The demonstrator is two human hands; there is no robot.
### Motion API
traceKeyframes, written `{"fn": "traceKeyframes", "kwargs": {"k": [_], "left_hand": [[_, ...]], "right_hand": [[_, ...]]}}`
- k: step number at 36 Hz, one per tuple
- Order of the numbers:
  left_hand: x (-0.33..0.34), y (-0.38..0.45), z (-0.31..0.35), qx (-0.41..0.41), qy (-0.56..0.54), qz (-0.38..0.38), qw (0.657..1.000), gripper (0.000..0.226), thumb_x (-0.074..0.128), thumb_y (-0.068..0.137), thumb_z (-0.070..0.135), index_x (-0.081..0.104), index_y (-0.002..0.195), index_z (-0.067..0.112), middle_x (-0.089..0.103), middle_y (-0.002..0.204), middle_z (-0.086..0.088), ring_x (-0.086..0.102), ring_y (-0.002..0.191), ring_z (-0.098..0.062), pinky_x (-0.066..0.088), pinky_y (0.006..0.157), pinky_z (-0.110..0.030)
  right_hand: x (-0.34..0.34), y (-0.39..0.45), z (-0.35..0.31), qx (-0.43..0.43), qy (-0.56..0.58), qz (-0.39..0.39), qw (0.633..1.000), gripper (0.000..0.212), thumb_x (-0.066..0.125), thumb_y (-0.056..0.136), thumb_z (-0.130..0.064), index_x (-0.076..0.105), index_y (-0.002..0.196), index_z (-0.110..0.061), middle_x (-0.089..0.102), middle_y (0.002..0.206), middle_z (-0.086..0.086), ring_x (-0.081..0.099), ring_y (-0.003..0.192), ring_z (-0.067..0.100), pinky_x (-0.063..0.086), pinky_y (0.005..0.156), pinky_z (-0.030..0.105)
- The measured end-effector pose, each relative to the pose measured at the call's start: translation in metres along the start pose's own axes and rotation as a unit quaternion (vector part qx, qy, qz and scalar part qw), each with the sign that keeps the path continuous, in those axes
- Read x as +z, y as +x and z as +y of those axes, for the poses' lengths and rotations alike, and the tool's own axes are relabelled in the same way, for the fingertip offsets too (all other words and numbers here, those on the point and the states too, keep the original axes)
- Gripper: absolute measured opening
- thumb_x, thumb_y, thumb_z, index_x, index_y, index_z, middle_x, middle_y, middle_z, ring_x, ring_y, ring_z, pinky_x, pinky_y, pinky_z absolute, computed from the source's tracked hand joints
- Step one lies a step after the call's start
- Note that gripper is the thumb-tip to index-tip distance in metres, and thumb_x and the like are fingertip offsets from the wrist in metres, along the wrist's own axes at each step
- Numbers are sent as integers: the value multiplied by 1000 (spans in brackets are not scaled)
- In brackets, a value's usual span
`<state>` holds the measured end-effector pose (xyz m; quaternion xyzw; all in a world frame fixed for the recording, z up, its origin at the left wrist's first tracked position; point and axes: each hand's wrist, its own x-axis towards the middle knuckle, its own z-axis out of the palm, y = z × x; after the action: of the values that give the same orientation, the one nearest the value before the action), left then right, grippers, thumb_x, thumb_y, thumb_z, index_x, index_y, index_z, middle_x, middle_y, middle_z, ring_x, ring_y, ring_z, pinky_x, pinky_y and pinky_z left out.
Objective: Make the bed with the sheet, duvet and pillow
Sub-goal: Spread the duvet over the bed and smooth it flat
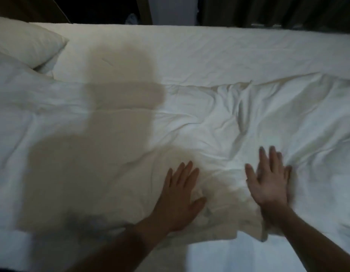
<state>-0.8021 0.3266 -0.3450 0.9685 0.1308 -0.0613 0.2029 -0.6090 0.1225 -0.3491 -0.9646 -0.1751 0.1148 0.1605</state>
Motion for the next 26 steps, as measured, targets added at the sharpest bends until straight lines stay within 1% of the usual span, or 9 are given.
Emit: {"fn": "traceKeyframes", "kwargs": {"k": [3,6,10,14,18,20,22,24,26], "left_hand": [[30,-18,31,-35,17,-33,999,78,34,94,65,12,158,26,-5,165,5,-4,152,-19,9,119,-55],[54,-23,32,-70,40,-62,995,81,34,94,65,13,158,20,0,166,-1,2,152,-25,13,117,-60],[69,-9,47,-107,93,-78,987,86,40,85,57,26,155,10,15,163,-12,18,149,-35,14,111,-66],[47,7,85,-170,75,-65,980,86,46,80,35,13,157,15,3,165,-8,7,151,-32,8,118,-58],[42,-31,126,-14,-13,21,1000,73,47,78,32,36,150,22,30,159,0,27,146,-24,26,116,-49],[55,-57,137,26,-11,10,1000,79,53,75,42,34,150,25,27,160,3,24,148,-22,24,117,-48],[70,-73,141,8,1,-17,1000,94,57,70,53,25,154,27,21,162,4,20,149,-20,23,117,-44],[80,-75,142,-25,8,-13,1000,94,61,67,48,27,153,29,30,157,6,30,142,-18,34,109,-38],[84,-68,144,-68,-1,24,997,75,68,64,32,48,136,29,51,135,5,48,120,-21,47,90,-34]], "right_hand": [[-3,-29,81,29,-50,-59,997,88,24,90,-65,22,155,-6,14,162,21,12,150,34,9,121,50],[1,-37,110,24,-108,-122,986,97,10,83,-73,11,158,-10,2,165,11,0,152,25,-2,122,38],[-2,-35,108,22,-111,-126,986,98,7,81,-73,4,158,-13,-2,165,11,-4,152,27,-1,123,40],[-27,-44,104,-73,-81,-117,987,91,20,87,-76,15,157,-19,11,165,9,9,151,28,10,120,48],[-65,-79,119,-192,-85,-75,975,82,43,86,-73,34,150,-24,34,156,2,29,145,25,15,118,51],[-72,-93,140,-209,-137,-87,964,88,49,79,-77,41,147,-23,42,151,3,37,141,26,16,119,53],[-74,-100,168,-217,-192,-109,951,90,48,75,-77,49,143,-18,48,147,7,39,139,29,16,119,55],[-73,-99,195,-243,-219,-105,939,84,48,75,-71,55,138,-15,52,143,10,43,136,30,21,115,57],[-75,-94,210,-247,-219,-94,939,72,57,74,-61,60,132,-19,58,135,6,52,127,29,32,104,54]]}}
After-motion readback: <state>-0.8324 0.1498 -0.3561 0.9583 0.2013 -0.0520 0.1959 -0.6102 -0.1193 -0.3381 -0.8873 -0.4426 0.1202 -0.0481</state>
